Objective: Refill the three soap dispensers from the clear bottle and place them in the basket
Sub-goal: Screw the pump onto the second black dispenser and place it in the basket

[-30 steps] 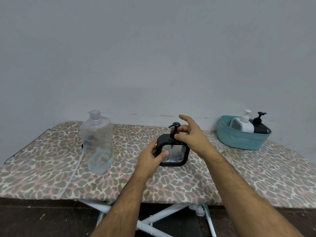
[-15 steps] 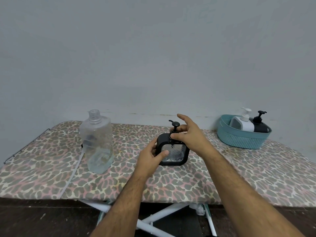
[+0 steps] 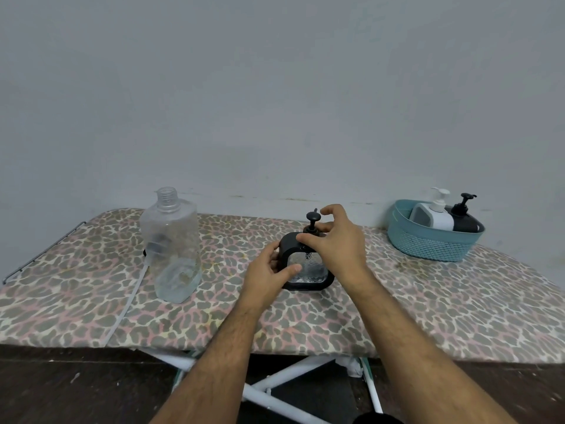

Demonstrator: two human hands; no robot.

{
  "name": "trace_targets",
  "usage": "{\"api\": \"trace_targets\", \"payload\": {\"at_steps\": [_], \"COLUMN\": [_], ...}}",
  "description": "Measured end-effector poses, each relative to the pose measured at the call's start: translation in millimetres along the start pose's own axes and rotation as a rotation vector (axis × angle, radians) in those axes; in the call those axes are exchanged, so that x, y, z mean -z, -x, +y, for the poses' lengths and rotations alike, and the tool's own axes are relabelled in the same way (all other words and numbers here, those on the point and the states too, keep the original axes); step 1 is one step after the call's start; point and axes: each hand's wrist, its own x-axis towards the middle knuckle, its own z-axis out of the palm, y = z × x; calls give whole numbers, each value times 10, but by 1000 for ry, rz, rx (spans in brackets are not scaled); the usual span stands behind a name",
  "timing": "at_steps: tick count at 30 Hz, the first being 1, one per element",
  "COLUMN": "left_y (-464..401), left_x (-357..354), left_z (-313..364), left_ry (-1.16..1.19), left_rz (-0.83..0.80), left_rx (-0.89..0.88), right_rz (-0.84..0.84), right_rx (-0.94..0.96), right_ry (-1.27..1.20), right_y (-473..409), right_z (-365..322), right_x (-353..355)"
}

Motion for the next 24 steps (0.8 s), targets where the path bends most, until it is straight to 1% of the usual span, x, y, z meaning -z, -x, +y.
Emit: {"api": "trace_targets", "payload": {"at_steps": [1,2,6,8,10,12,13,16,17,18,20,24], "left_y": [-1,1,9,8,4,11,11,6,6,8,10,1], "left_x": [2,6,10,10,7,3,3,5,4,5,13,13], "left_z": [-4,-1,7,0,-1,9,8,5,6,9,12,-16], "left_ry": [2,4,4,3,10,6,3,1,1,1,4,0], "left_rz": [-2,-3,-9,-13,-17,-13,-9,-6,-9,-11,-17,-19], "left_rx": [-2,-2,-12,-14,-19,-19,-20,-23,-28,-32,-31,-26], "right_rz": [4,-28,-338,-432,-436,-372,-314,-51,-1,14,-49,-376], "right_rx": [5,-7,-24,-21,-27,-44,-53,-46,-33,-20,-33,-69], "right_ry": [2,-24,-221,-290,-303,-276,-238,-49,-23,-22,-43,-317], "right_y": [13,-8,-148,-195,-209,-181,-147,11,53,70,31,-136], "right_z": [-11,-3,49,75,74,50,18,-80,-102,-111,-90,-6], "right_x": [-13,-17,164,242,264,232,199,51,10,-12,13,219]}}
